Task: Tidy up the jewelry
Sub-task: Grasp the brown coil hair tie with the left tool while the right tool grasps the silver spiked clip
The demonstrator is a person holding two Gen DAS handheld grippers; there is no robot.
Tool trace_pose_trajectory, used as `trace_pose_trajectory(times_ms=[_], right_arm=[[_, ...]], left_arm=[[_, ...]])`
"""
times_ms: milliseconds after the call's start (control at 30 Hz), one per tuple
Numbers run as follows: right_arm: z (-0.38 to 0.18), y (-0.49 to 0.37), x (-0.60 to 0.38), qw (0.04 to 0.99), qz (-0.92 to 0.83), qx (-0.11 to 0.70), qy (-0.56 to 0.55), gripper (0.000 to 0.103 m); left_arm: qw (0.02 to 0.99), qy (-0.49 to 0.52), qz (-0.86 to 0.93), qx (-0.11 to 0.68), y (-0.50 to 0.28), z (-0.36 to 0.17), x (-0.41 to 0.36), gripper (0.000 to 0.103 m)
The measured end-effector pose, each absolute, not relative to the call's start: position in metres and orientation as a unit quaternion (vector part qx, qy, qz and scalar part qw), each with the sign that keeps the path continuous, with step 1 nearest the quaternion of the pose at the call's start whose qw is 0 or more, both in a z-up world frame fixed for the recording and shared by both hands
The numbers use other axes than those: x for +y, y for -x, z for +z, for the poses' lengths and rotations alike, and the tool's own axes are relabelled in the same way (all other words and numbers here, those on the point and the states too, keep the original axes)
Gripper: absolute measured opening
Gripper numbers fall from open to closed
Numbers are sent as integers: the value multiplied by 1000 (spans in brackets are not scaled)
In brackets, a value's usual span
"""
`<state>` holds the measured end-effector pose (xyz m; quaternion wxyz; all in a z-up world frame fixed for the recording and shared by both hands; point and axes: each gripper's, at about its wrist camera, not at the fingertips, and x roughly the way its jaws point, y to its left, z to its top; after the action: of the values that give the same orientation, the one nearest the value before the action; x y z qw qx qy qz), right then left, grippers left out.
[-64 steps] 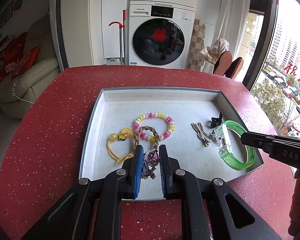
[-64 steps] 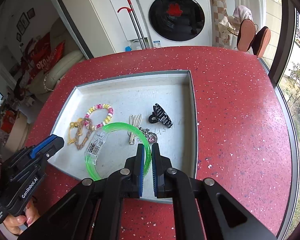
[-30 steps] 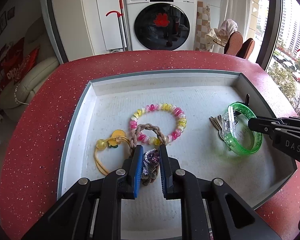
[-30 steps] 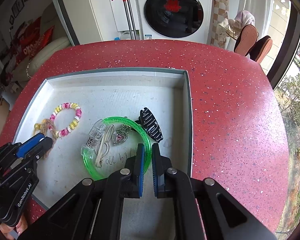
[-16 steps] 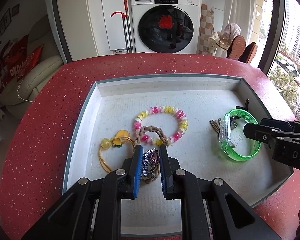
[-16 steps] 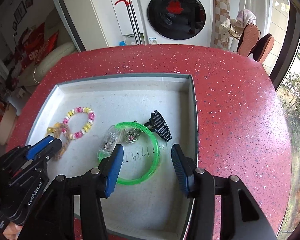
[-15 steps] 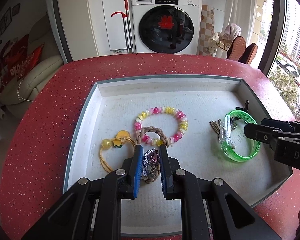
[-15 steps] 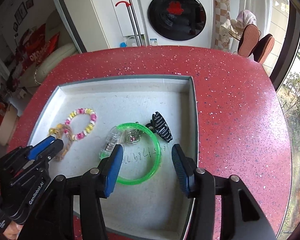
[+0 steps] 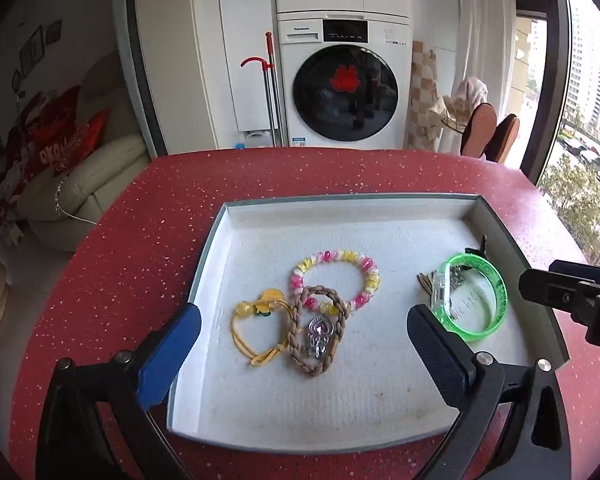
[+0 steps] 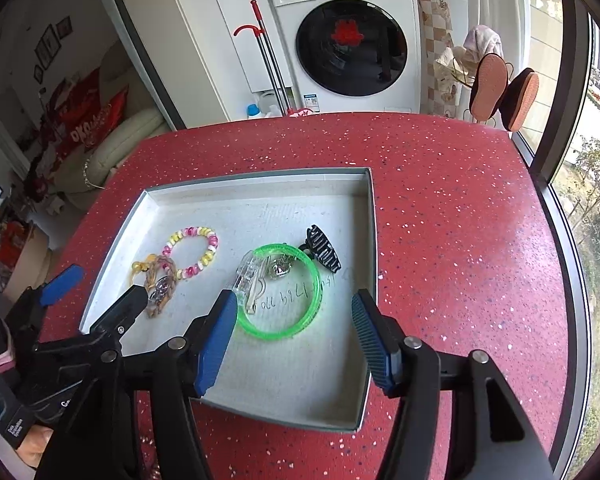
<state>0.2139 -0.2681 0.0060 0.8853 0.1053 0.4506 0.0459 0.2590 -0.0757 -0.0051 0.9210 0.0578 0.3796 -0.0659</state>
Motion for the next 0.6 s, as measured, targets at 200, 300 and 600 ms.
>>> trace_pose_trajectory(times_ms=[200, 300, 600], right_arm=[[14, -189, -261, 887, 63, 445, -107, 79], [17, -174, -254, 887, 74, 444, -104, 79], [3, -123, -233, 875, 98, 465, -91, 79]], left_arm=[[922, -52, -63, 379, -238, 3, -62, 103], [921, -46, -63, 383, -221, 1, -53, 103], [905, -29, -77, 418, -165, -22, -26, 103]])
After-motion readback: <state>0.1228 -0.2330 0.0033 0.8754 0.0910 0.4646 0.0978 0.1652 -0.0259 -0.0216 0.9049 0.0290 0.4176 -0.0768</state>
